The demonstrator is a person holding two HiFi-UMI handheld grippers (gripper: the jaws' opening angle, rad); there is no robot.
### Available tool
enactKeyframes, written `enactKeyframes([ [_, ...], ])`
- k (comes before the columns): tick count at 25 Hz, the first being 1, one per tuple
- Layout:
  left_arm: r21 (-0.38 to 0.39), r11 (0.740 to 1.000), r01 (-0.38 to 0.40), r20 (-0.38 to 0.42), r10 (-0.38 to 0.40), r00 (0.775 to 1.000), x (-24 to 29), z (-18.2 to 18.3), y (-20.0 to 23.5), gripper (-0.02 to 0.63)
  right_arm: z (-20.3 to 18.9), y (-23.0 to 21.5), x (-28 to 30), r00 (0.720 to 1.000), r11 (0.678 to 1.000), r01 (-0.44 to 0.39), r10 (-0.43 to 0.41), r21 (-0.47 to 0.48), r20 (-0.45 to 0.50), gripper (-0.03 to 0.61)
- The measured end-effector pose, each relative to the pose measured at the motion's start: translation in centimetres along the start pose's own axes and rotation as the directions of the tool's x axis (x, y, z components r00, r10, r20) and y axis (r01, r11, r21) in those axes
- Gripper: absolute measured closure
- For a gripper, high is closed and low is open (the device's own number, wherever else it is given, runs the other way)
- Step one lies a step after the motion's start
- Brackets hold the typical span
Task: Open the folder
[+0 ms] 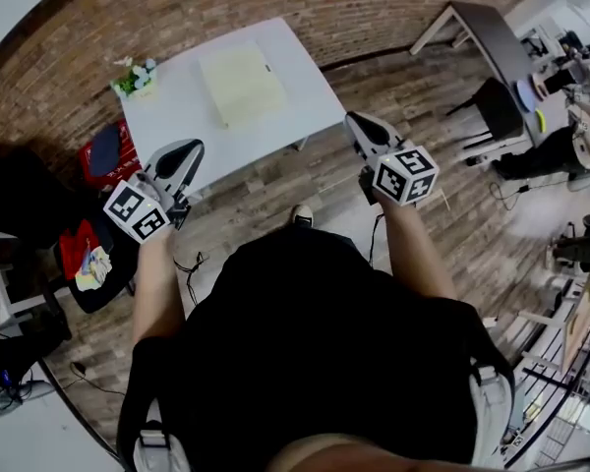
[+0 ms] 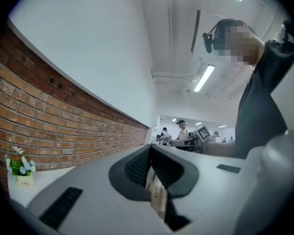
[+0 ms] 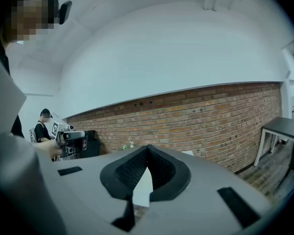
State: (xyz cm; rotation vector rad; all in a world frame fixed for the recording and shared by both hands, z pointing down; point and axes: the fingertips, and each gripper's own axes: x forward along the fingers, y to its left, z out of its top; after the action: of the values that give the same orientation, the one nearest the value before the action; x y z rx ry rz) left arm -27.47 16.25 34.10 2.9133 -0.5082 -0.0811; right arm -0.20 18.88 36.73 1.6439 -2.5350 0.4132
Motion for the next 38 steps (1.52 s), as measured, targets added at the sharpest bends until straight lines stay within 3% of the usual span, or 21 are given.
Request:
enactKeyframes([
  [7,0.016,1.000,-0.008,-0.020,0.009,1.000,1.3,-0.2,1.3,0.601,0.2,-0.7,1.0,1.000,0.999,0.026,-0.026,-0.028,-0.002,0.553],
  [14,-0.021,0.994,-0.105,0.013,0.105,0.994,1.7,0.1,4.4,0.601,0.3,-2.0,2.4,1.000,0.999,0.022,-0.023,-0.038,-0.012,0.554],
  [24,-0.081,0.965,-0.249,0.043,0.253,0.966,2.5,-0.6,8.9,0.601,-0.3,-5.4,4.5,0.999,1.000,0.007,-0.007,-0.013,-0.031,0.554],
  [38,-0.080,0.953,-0.291,-0.032,0.289,0.957,8.5,-2.0,10.8,0.601,-0.4,-11.8,7.7,0.997,0.999,-0.047,0.048,0.016,-0.066,0.553],
])
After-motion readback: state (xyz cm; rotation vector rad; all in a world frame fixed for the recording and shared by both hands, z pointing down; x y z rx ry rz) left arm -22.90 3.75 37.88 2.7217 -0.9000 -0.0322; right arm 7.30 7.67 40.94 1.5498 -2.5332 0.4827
